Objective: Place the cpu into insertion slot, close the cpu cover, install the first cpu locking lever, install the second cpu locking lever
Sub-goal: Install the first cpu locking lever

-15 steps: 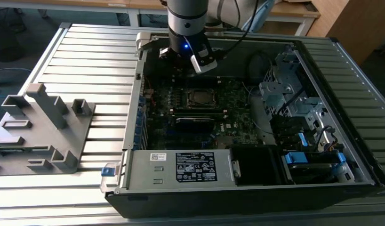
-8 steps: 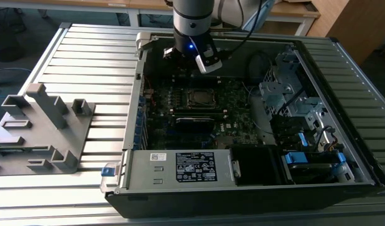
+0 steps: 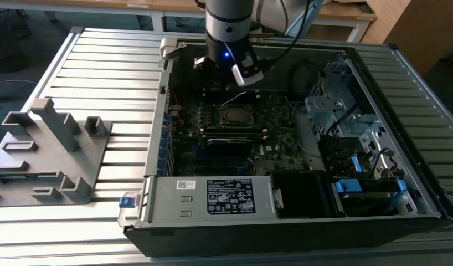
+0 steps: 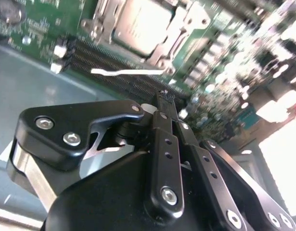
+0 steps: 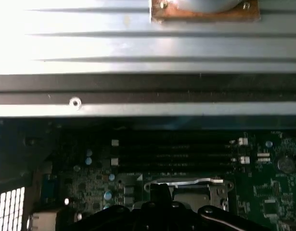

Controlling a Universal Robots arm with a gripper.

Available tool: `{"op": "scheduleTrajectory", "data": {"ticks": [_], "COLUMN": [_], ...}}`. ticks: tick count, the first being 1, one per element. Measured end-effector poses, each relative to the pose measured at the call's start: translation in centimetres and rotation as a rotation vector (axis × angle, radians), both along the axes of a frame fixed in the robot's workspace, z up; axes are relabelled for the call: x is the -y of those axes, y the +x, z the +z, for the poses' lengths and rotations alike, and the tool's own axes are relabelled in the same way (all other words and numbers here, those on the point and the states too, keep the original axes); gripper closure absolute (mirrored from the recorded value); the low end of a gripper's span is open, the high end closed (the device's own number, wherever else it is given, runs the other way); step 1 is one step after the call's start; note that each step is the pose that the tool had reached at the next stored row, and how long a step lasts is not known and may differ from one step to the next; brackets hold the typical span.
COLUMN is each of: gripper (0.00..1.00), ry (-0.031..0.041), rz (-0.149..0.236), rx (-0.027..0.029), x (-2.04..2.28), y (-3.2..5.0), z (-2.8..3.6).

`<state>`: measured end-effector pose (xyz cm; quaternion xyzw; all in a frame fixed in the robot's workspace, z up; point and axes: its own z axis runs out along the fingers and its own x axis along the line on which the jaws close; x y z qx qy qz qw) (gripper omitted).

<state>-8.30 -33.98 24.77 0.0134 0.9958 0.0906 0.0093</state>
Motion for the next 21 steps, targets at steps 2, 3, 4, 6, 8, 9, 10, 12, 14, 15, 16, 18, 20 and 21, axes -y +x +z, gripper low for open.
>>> {"op": "scheduleTrajectory", "data": {"ticks": [2, 3, 4, 6, 8, 9, 10, 12, 14, 15, 16, 18, 20, 21], "gripper": [0.89, 0.89, 0.89, 0.89, 0.89, 0.89, 0.89, 0.89, 0.89, 0.89, 0.89, 0.89, 0.89, 0.89], "ry": [-0.0196, -0.0207, -0.0209, -0.0210, -0.0211, -0.0210, -0.0210, -0.0210, -0.0208, -0.0210, -0.0211, -0.0210, -0.0210, -0.0209], "rz": [0.000, 0.000, 0.000, 0.000, 0.000, 0.000, 0.000, 0.000, 0.000, 0.000, 0.000, 0.000, 0.000, 0.000], "rx": [0.0002, 0.0002, 0.0001, 0.0000, -0.0001, -0.0004, -0.0005, -0.0007, -0.0009, -0.0008, -0.0008, -0.0009, -0.0009, -0.0008], "x": [0.00, 0.00, 0.00, 0.00, -0.01, -0.01, -0.01, -0.03, -0.13, -0.30, -0.48, -0.83, -0.97, -1.02], "y": [0.02, 0.03, 0.06, 0.27, 0.68, 0.99, 1.29, 1.80, 2.07, 2.08, 2.08, 2.11, 2.33, 2.46], "z": [-0.06, -0.13, -0.23, -0.39, -0.53, -0.61, -0.67, -0.78, -0.86, -0.89, -0.91, -0.98, -1.11, -1.18]}}
